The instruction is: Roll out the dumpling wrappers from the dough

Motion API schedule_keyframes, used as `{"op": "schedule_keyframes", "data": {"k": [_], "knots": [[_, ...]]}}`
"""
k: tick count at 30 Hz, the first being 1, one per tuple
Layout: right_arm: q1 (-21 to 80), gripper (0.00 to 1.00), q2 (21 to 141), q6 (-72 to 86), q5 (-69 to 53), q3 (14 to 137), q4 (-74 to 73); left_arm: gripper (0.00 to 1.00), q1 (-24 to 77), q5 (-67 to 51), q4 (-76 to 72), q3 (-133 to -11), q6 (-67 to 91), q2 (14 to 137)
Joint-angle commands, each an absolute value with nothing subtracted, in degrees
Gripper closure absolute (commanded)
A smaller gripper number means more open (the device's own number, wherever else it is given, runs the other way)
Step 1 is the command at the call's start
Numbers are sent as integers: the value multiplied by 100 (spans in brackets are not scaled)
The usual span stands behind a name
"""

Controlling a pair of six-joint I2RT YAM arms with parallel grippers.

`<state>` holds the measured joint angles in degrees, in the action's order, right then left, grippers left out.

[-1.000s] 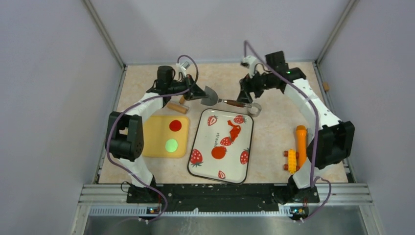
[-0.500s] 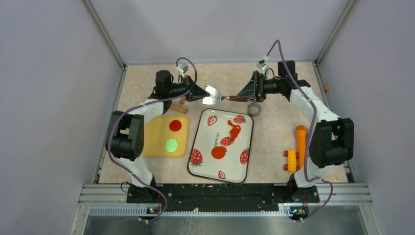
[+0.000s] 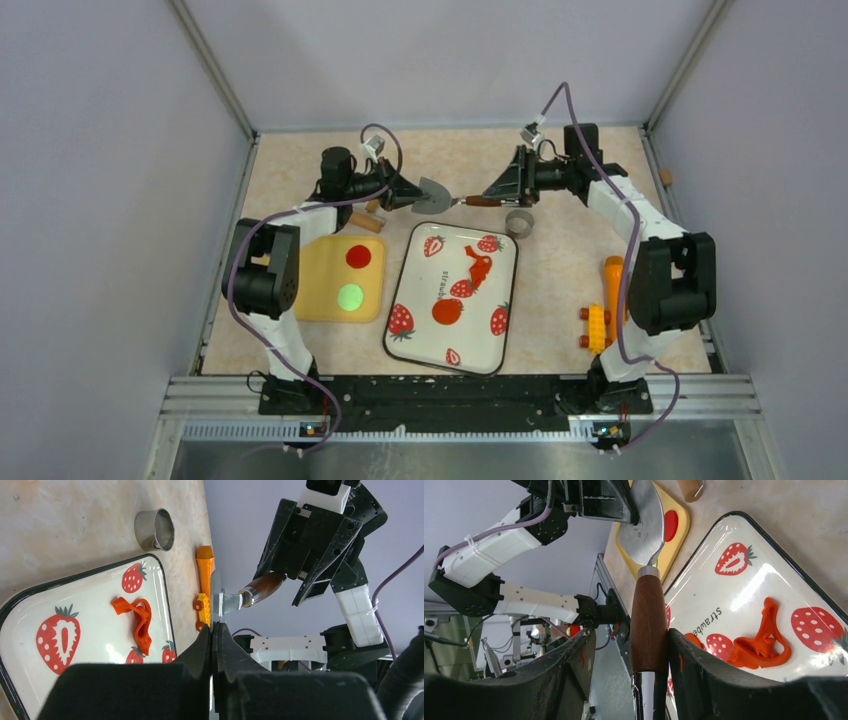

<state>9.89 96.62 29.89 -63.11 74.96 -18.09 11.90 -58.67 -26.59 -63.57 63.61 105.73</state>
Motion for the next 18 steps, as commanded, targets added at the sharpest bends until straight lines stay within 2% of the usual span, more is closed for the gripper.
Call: {"op": "schedule_keyframes", "data": {"k": [1,7,11,15,18], "knots": [[1197,45,9640,3142,-6524,7690,-1483,100,1212,-5702,-2961,-6553,6378,10607],[1230,43,9703,3050,-6263,7732,-1625,100,1222,-5696,-3040,-6529,6434,10600],[1279,46,9778,2976,-6179,7797,-1751,100,1230,-5687,-3033,-6520,6434,10583],[1340,56,9804,2911,-6282,7813,-1691,100,1238,-5678,-2999,-6517,6399,10575],[1362,71,9806,2863,-6384,7804,-1637,100,1239,-5667,-2941,-6529,6349,10566]]}}
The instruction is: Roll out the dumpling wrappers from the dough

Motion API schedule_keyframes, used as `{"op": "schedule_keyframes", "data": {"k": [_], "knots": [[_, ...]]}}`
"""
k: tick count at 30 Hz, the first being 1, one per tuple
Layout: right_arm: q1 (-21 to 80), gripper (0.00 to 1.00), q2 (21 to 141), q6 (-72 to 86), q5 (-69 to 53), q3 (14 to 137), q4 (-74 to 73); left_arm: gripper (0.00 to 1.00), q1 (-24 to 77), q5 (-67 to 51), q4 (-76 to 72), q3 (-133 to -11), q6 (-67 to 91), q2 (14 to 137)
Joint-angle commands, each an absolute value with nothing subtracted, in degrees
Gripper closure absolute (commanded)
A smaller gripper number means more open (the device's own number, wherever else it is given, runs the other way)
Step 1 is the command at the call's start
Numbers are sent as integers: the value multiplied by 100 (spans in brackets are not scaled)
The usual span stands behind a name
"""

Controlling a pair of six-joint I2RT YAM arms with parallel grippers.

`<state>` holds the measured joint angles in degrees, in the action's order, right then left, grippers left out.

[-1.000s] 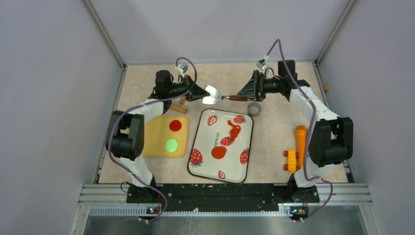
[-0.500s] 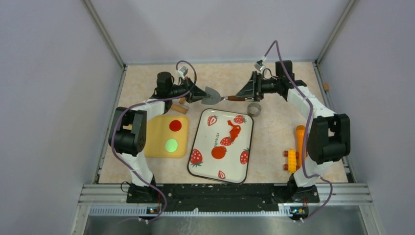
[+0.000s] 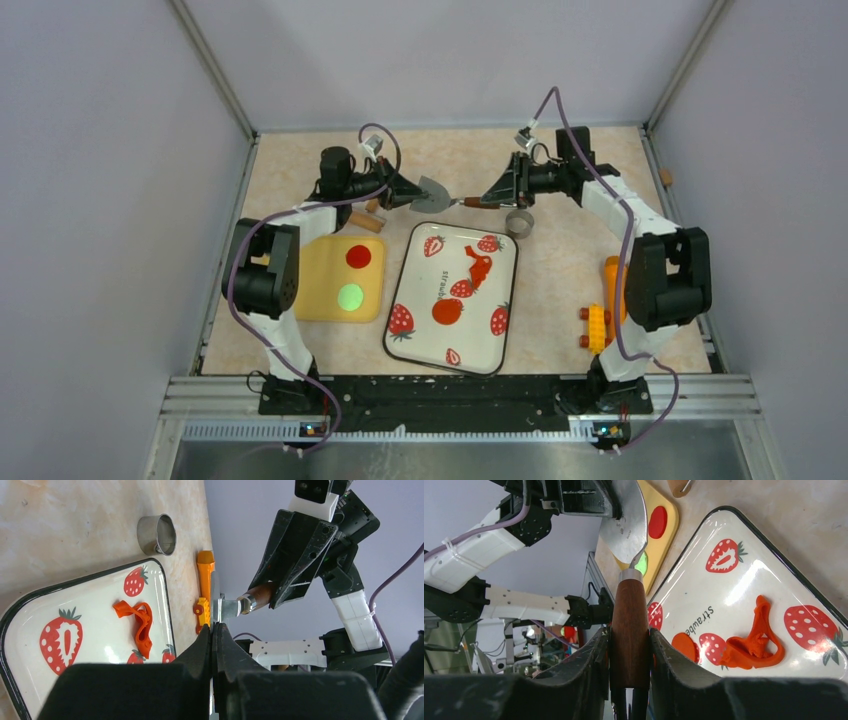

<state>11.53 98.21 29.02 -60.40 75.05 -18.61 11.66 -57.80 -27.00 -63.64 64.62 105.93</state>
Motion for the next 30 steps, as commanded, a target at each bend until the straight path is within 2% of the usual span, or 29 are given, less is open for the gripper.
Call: {"op": "schedule_keyframes", "data": {"k": [1,3,4,5,6,7,11,15,19,22,30], "knots": [[1367,77,9805,2839,-6423,7795,-1610,100,1239,-5669,-2893,-6539,6301,10565],[1370,100,9792,2749,-6489,7774,-1618,98,1246,-5616,-2569,-6615,6051,10549],[1357,100,9780,2631,-6493,7773,-1665,81,1248,-5550,-2187,-6716,5722,10529],[1343,100,9760,2540,-6507,7758,-1730,58,1248,-5524,-1673,-6830,5322,10498],[1317,100,9748,2451,-6533,7742,-1814,44,1244,-5556,-1337,-6947,4702,10454],[1290,100,9730,2285,-6537,7757,-1955,35,1229,-5500,-827,-7094,4068,10389],[1114,100,9672,1394,-6381,7907,-3051,30,1238,-4674,1595,-7908,989,9961],[1112,100,9539,698,-6092,8018,-3780,27,1568,-3844,1869,-7854,-1274,9279],[1108,100,9418,636,-6218,7864,-3899,26,2357,-3865,2382,-8002,-3184,8938],[1117,100,9240,657,-6188,7694,-3894,25,2943,-3998,2843,-8177,-3927,8993],[1126,100,8765,698,-6302,7278,-3882,28,3775,-4097,2915,-8394,-4253,9634]]}}
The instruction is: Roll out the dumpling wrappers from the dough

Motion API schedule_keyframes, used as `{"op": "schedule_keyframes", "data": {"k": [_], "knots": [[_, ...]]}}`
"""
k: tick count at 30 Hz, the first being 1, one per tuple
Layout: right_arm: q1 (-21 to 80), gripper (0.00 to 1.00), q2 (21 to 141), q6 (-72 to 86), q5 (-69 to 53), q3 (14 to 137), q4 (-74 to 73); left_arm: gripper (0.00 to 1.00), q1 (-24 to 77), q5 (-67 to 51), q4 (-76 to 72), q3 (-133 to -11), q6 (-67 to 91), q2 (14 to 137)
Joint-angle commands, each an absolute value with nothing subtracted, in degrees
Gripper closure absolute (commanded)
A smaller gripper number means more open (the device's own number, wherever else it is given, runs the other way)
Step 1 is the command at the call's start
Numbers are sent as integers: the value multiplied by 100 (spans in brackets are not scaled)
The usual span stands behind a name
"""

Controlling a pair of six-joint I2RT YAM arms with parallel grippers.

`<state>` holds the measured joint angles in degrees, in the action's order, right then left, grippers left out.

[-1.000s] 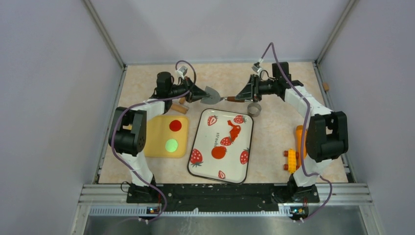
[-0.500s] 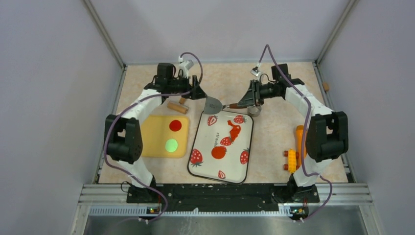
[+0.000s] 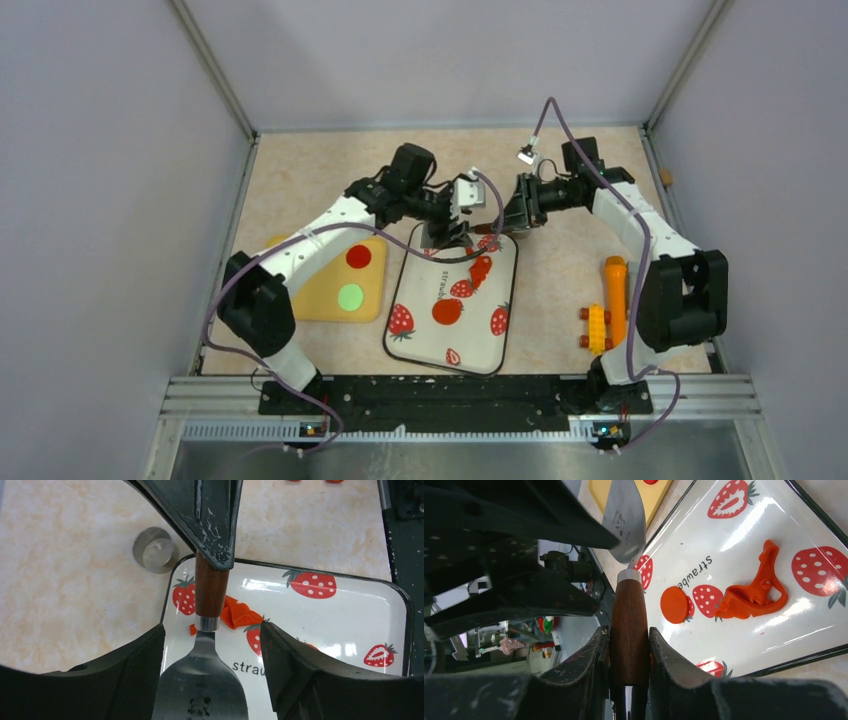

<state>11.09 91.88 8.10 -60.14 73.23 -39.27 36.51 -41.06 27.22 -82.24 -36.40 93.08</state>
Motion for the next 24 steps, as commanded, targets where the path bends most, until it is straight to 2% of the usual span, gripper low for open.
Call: {"op": "schedule_keyframes", "data": {"k": [1,4,9,15,16,17,19,20,21,24], "knots": [[1128,100,8730,699,-6309,7262,-3898,29,3824,-4075,2869,-8405,-4276,9692],[1136,100,8635,682,-6356,7210,-3899,32,3944,-3952,2737,-8484,-4284,9878],[1135,100,8587,712,-6331,7109,-3828,55,4097,-3887,2584,-8749,-4263,10141],[1110,100,8578,1009,-6183,7113,-3589,97,4136,-3875,2834,-8810,-4160,10207],[1101,100,8579,1133,-6158,7085,-3502,100,4133,-3868,2866,-8783,-4098,10209],[1086,92,8571,1259,-6100,7061,-3423,100,4133,-3844,2857,-8750,-3997,10209],[1025,66,8533,1572,-5949,6978,-3207,100,4131,-3810,2770,-8691,-3644,10196],[1012,50,8520,1639,-5833,6951,-3165,100,4136,-3759,2738,-8686,-3444,10203],[1018,44,8525,1654,-5761,6940,-3171,100,4133,-3725,2686,-8677,-3261,10212],[1015,39,8502,1701,-5783,6875,-3172,100,4134,-3631,2559,-8657,-2842,10264]]}}
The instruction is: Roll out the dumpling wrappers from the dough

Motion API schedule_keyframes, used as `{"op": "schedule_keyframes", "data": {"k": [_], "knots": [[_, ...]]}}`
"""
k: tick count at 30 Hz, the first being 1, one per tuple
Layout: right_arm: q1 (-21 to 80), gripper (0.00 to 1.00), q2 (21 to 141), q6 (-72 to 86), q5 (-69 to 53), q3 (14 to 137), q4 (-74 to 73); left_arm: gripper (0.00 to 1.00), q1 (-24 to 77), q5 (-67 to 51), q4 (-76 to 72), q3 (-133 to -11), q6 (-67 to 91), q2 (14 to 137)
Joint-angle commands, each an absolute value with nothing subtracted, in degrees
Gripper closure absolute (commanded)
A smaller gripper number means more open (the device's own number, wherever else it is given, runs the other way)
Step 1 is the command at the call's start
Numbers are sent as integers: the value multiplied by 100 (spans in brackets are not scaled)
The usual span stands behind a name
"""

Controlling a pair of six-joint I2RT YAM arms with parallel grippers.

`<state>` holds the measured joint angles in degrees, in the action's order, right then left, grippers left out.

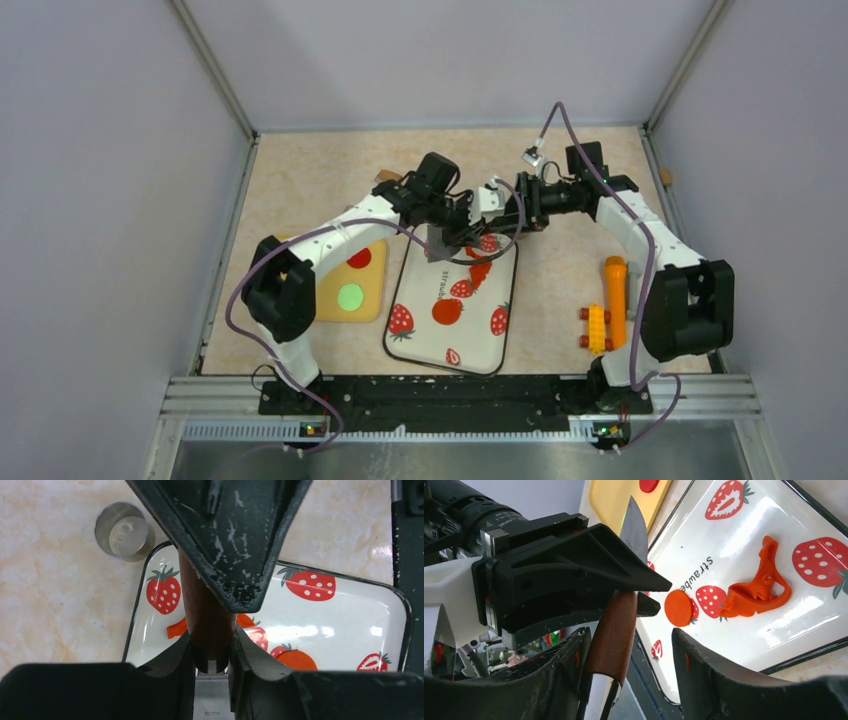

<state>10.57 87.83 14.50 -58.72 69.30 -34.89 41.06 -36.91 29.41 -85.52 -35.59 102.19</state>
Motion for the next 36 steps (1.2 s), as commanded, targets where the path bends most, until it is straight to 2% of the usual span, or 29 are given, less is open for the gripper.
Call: {"op": "schedule_keyframes", "data": {"k": [1,7,11,24,31,33,35,36], "knots": [[1018,39,8492,1709,-5815,6854,-3162,100,4133,-3631,2538,-8662,-2747,10280],[1011,43,8490,1725,-5781,6815,-3102,100,4136,-3771,2490,-8729,-2270,10397],[1011,51,8494,1712,-5625,6856,-3078,100,4147,-3821,2654,-8851,-2163,10511],[1026,52,8541,1675,-5318,6794,-3192,100,4254,-3615,2752,-9006,-2141,10607],[1020,70,8551,1552,-5280,6720,-3248,100,4270,-3604,2804,-9072,-2148,10661],[1020,81,8559,1520,-5326,6708,-3246,100,4272,-3587,2795,-9071,-2133,10661],[1024,100,8558,1430,-5384,6697,-3268,100,4276,-3524,2799,-9066,-2087,10665],[1016,100,8546,1360,-5380,6697,-3321,89,4272,-3409,2812,-9073,-2011,10669]]}}
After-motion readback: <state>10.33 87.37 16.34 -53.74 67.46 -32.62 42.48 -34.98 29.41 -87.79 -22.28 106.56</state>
